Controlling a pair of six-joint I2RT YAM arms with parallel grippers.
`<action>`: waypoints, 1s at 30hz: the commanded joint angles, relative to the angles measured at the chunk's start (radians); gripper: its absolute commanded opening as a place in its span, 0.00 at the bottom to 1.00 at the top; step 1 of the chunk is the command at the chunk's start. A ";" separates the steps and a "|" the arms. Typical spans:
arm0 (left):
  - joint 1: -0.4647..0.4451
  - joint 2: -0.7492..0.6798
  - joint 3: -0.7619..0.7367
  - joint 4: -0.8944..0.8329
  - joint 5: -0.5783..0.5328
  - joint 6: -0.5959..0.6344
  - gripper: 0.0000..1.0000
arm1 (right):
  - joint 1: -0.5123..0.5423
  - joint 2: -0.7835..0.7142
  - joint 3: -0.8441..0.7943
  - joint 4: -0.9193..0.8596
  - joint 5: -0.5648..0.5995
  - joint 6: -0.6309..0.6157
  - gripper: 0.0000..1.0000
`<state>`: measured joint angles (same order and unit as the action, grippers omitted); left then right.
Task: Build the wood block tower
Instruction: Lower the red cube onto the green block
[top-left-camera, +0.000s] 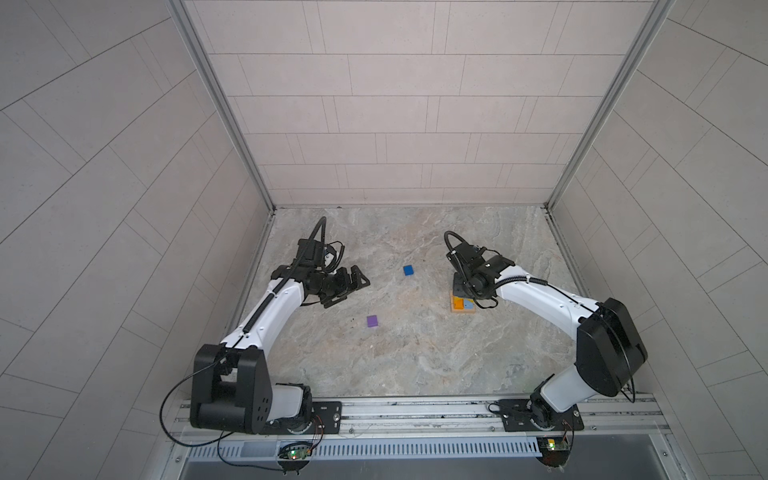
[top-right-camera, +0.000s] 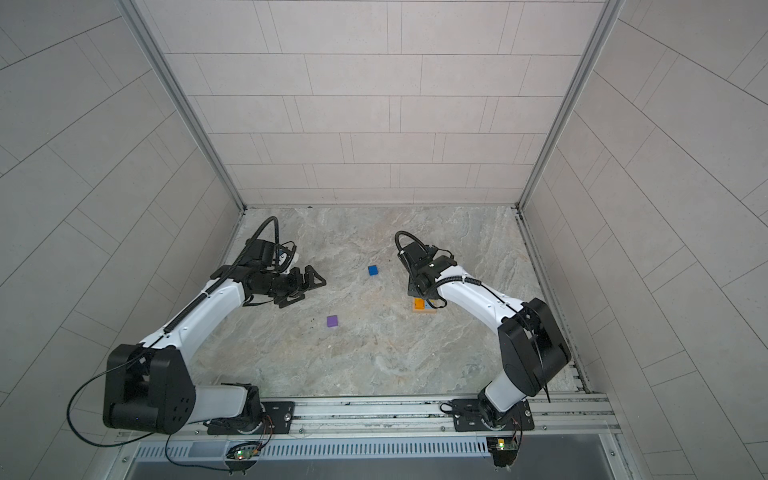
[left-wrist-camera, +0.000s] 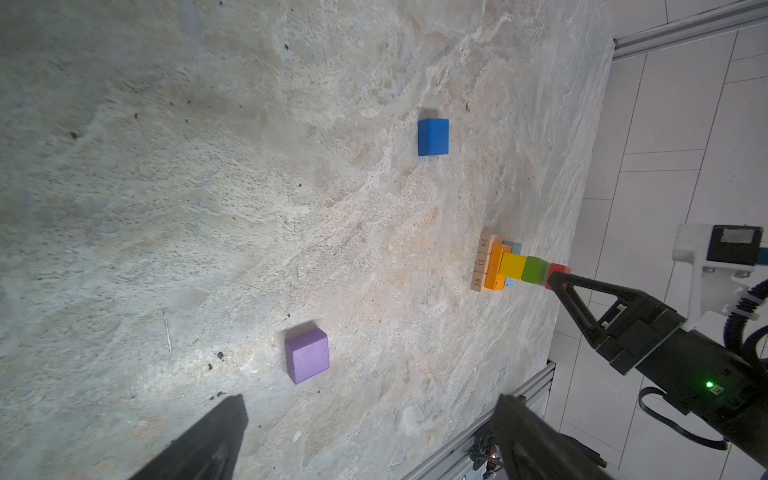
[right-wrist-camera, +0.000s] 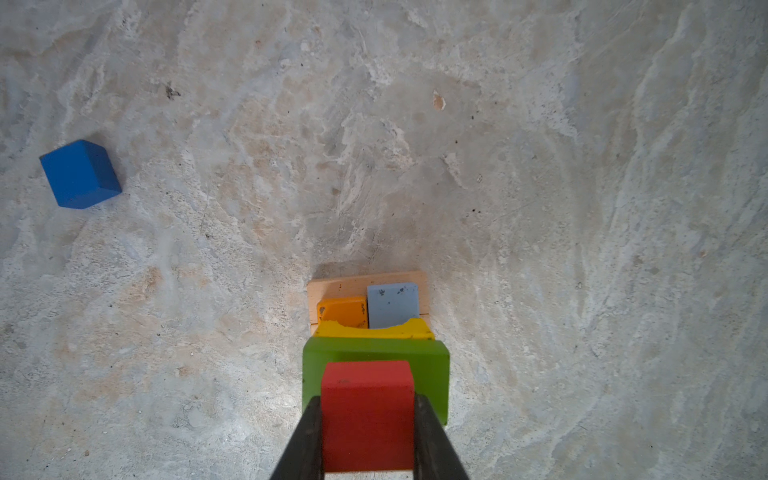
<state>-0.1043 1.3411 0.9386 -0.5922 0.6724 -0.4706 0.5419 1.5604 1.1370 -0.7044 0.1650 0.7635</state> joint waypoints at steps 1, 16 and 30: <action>-0.002 0.005 0.022 -0.014 0.001 0.020 1.00 | -0.005 0.007 -0.015 -0.006 0.022 0.002 0.21; -0.003 0.007 0.022 -0.015 0.001 0.019 1.00 | -0.007 0.020 -0.022 0.003 0.029 -0.001 0.22; -0.004 0.006 0.022 -0.015 0.002 0.020 1.00 | -0.007 0.016 -0.015 0.006 0.029 -0.004 0.23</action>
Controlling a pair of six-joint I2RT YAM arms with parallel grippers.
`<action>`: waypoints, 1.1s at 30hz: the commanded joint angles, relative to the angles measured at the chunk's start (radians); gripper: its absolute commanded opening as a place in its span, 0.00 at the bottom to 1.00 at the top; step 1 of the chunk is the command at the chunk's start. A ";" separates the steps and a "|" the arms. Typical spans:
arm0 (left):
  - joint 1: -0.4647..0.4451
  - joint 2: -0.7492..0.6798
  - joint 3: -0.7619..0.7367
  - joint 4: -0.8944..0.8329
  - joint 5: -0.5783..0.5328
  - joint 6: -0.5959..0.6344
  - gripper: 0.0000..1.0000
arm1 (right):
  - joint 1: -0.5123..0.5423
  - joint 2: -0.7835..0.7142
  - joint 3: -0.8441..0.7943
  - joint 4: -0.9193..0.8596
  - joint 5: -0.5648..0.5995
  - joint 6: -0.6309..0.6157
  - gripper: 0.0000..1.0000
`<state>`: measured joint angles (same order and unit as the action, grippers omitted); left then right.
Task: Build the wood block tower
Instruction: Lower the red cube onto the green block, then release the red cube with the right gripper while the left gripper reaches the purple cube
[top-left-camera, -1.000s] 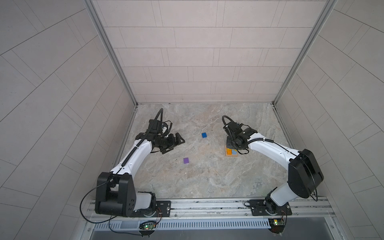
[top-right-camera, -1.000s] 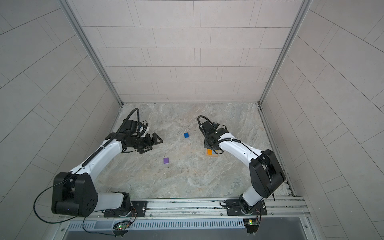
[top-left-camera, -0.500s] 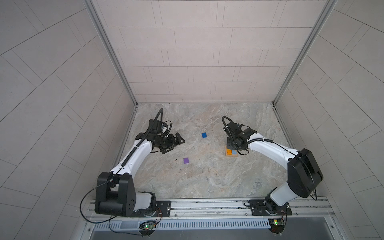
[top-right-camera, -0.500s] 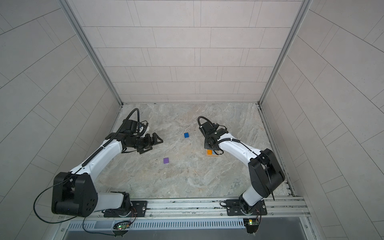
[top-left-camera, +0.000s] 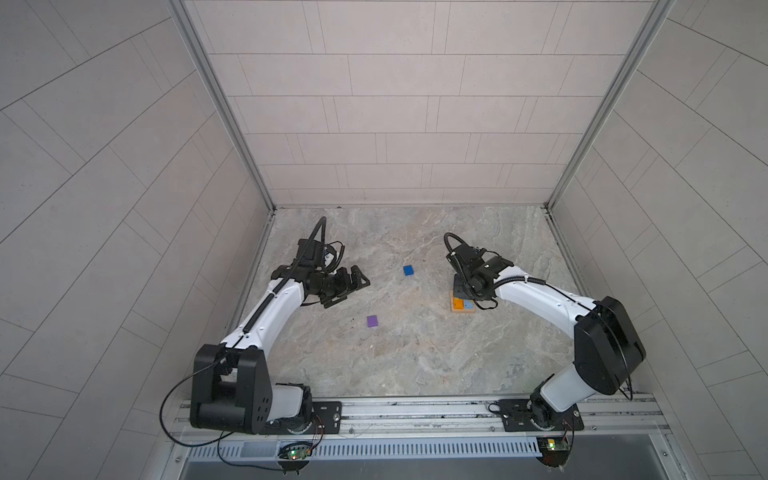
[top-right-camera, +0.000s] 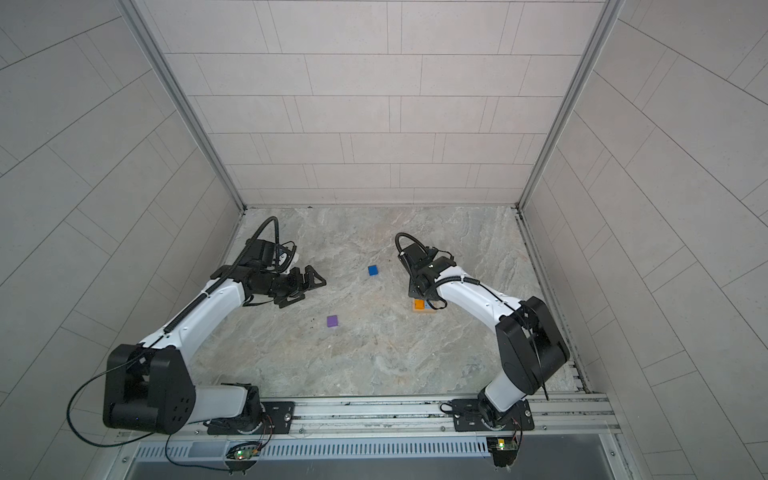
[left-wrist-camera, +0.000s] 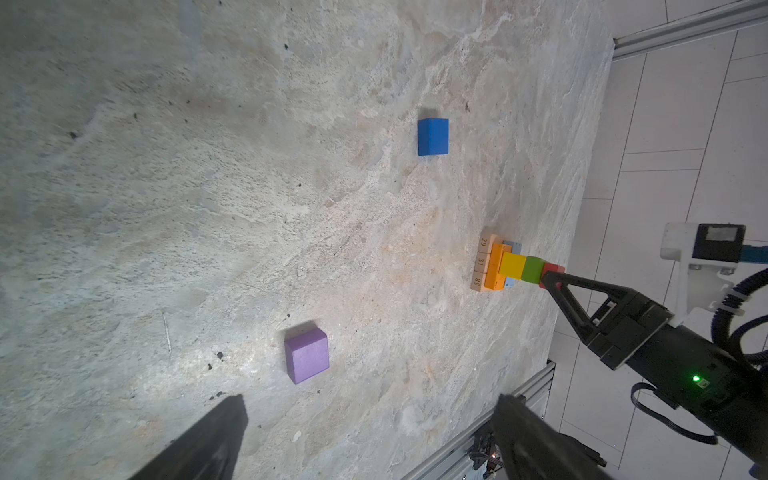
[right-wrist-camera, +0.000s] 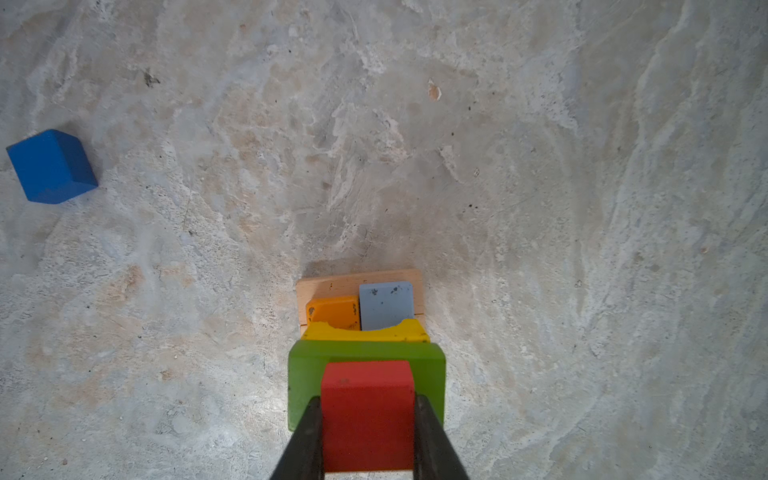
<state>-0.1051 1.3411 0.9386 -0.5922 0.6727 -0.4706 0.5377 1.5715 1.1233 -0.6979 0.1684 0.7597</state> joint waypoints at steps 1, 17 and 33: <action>-0.002 0.006 0.022 -0.015 0.001 0.020 1.00 | -0.002 0.005 -0.001 0.000 0.025 0.000 0.24; -0.003 0.009 0.022 -0.015 0.002 0.020 1.00 | -0.002 0.013 -0.003 0.003 0.020 -0.003 0.29; -0.003 0.010 0.022 -0.015 0.002 0.020 1.00 | -0.002 0.009 -0.004 0.003 0.020 -0.005 0.41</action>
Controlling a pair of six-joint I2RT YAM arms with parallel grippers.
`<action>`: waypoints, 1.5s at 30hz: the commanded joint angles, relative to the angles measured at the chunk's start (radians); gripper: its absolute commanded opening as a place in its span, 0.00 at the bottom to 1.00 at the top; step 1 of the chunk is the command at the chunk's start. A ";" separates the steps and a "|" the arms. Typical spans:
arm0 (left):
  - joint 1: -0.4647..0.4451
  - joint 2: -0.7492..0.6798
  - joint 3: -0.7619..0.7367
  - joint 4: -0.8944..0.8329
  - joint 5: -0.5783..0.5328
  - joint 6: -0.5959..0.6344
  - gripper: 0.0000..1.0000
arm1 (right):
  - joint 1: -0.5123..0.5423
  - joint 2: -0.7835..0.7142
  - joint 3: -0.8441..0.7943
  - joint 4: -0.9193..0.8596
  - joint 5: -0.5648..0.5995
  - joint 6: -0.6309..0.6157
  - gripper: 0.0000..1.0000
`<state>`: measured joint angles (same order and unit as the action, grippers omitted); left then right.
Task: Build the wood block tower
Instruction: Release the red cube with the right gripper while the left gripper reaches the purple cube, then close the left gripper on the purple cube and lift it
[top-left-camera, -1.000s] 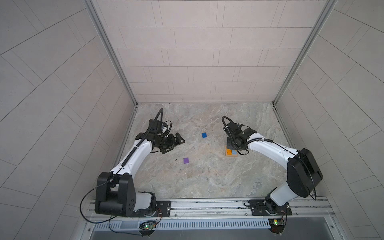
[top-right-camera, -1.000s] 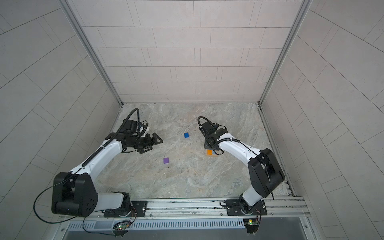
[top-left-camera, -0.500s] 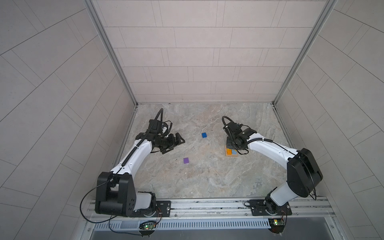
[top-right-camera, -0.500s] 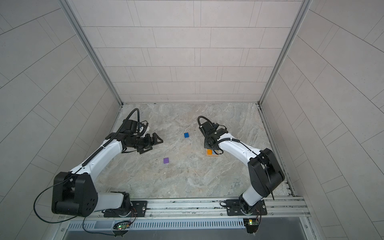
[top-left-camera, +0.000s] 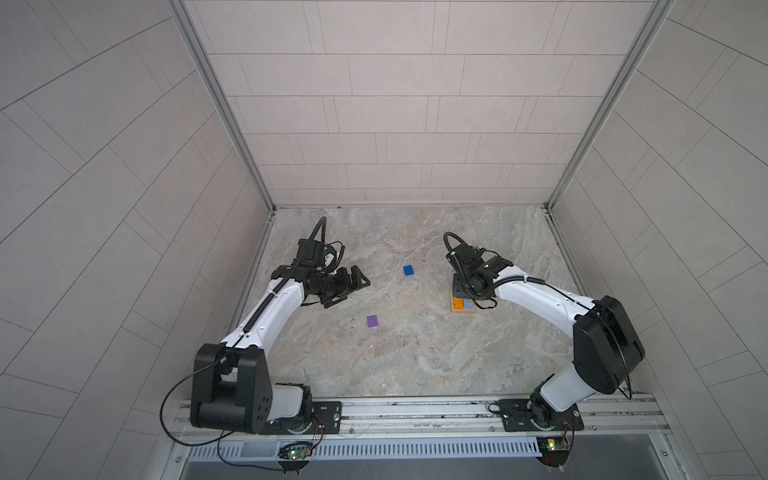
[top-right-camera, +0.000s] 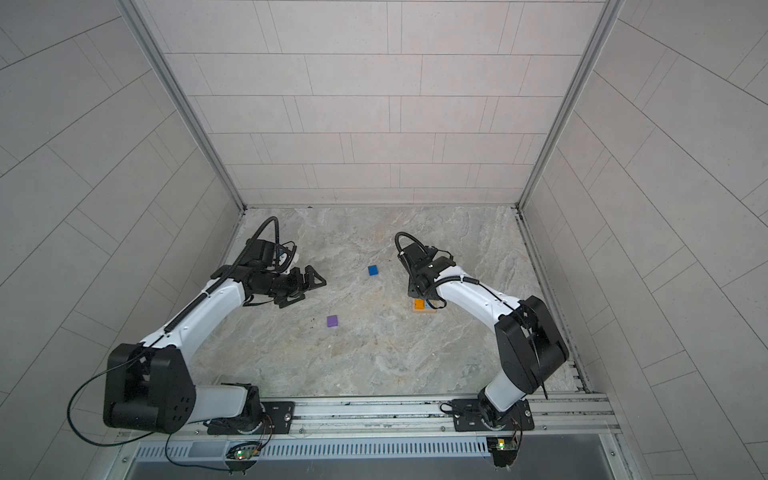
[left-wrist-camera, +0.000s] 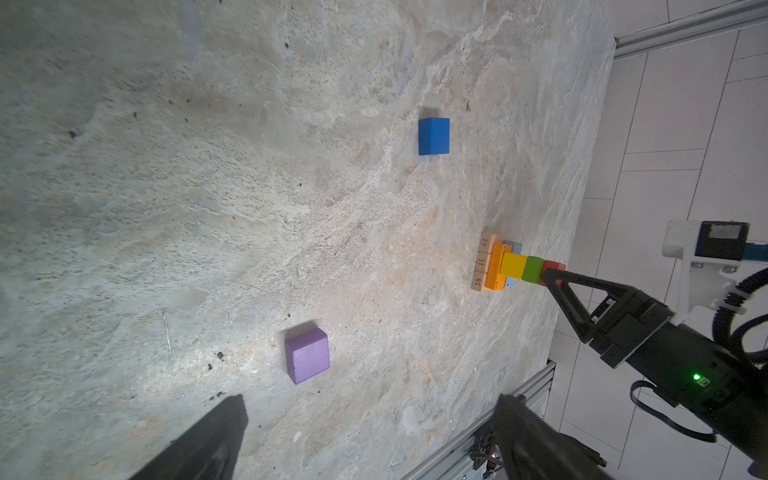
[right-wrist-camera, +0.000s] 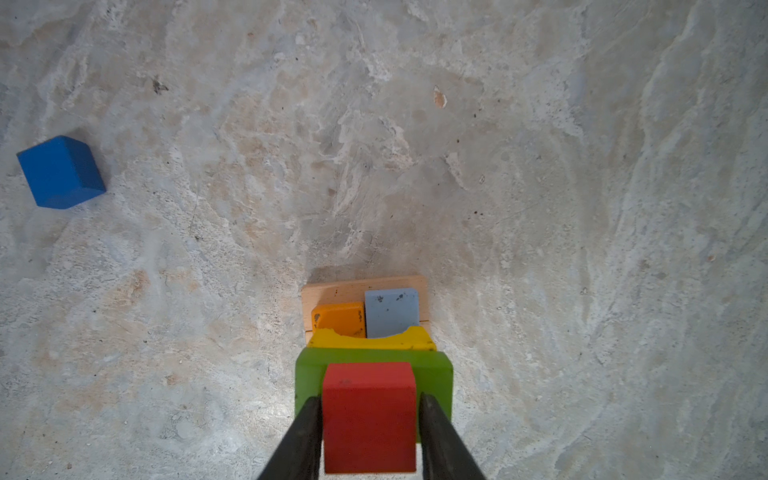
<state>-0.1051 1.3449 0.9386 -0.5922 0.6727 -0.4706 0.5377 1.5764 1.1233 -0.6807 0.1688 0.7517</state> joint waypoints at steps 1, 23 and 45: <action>-0.003 0.006 0.023 -0.015 0.002 0.020 1.00 | -0.002 0.002 -0.002 -0.016 0.022 0.004 0.43; -0.155 0.023 0.053 -0.207 -0.308 0.000 0.91 | -0.002 -0.376 -0.146 0.059 -0.041 -0.150 0.78; -0.412 0.199 0.010 -0.103 -0.518 -0.112 0.72 | -0.004 -0.574 -0.292 0.031 -0.103 -0.114 0.78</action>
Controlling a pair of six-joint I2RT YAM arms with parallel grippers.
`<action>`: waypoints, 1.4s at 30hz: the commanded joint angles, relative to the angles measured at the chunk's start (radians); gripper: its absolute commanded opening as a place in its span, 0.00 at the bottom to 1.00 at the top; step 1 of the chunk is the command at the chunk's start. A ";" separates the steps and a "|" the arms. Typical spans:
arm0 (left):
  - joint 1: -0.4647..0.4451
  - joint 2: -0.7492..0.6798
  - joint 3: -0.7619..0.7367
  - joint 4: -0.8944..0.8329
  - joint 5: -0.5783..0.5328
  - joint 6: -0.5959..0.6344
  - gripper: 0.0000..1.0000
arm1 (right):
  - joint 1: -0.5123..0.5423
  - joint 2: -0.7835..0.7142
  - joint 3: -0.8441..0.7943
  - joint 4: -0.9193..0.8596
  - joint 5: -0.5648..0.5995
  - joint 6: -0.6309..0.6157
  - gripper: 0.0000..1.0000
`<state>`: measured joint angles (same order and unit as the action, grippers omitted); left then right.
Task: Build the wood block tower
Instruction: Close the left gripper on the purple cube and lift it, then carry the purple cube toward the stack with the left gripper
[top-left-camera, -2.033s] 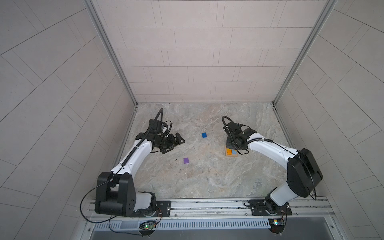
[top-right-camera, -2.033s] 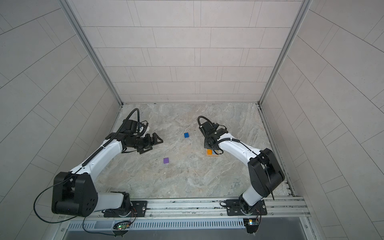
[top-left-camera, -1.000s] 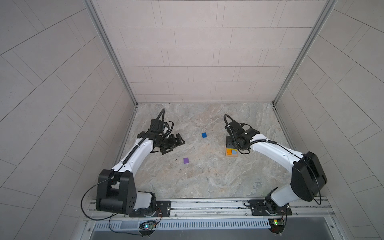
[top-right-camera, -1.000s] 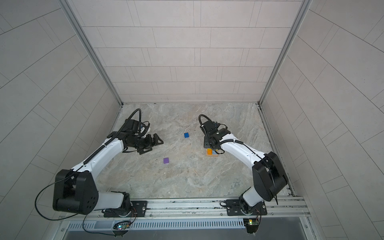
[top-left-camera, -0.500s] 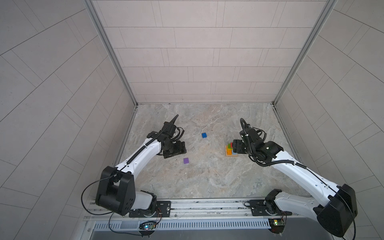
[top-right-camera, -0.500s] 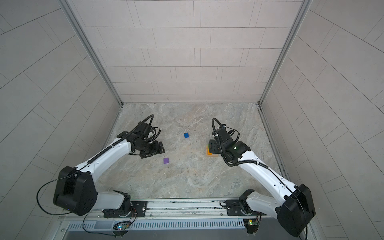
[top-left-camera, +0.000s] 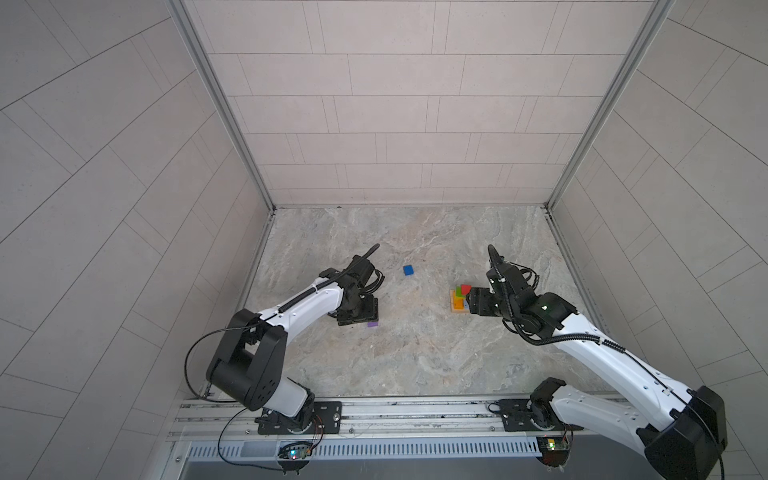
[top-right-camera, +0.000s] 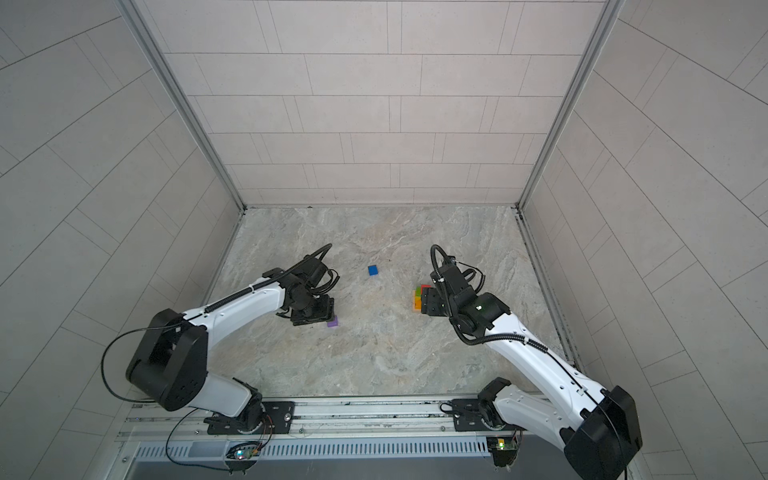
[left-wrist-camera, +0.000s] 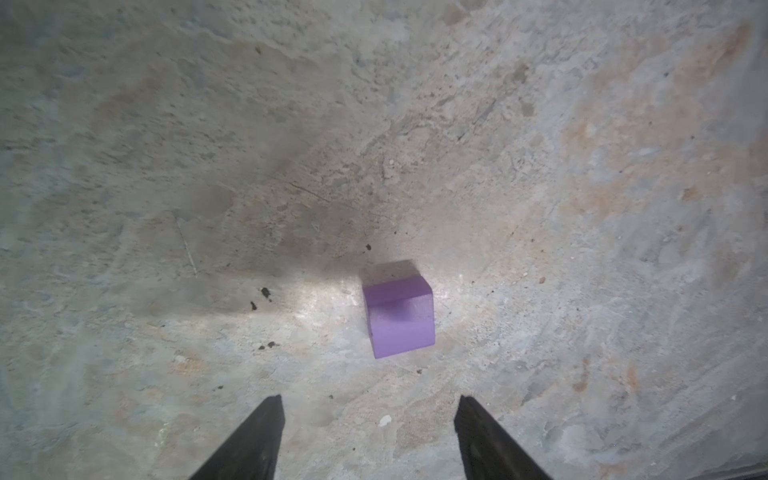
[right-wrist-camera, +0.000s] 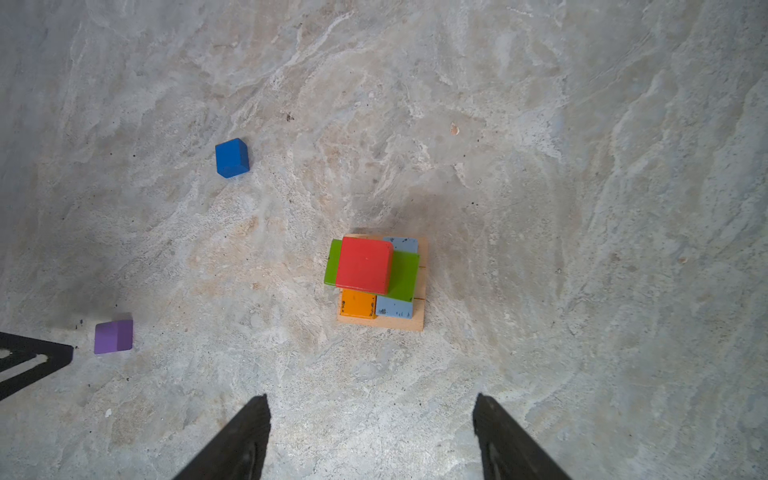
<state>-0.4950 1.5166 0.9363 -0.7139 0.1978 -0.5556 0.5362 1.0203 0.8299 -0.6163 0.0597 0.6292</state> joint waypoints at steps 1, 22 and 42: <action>-0.031 0.042 0.018 0.021 -0.050 -0.032 0.71 | -0.003 -0.020 0.001 -0.040 0.005 0.009 0.78; -0.097 0.193 0.082 0.046 -0.145 -0.055 0.48 | -0.003 -0.022 -0.011 -0.059 -0.008 0.006 0.78; -0.327 0.325 0.293 0.018 -0.155 -0.128 0.28 | -0.004 -0.074 -0.017 -0.118 0.024 -0.009 0.78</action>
<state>-0.7929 1.8084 1.1870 -0.6704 0.0517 -0.6594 0.5358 0.9623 0.8261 -0.6941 0.0578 0.6281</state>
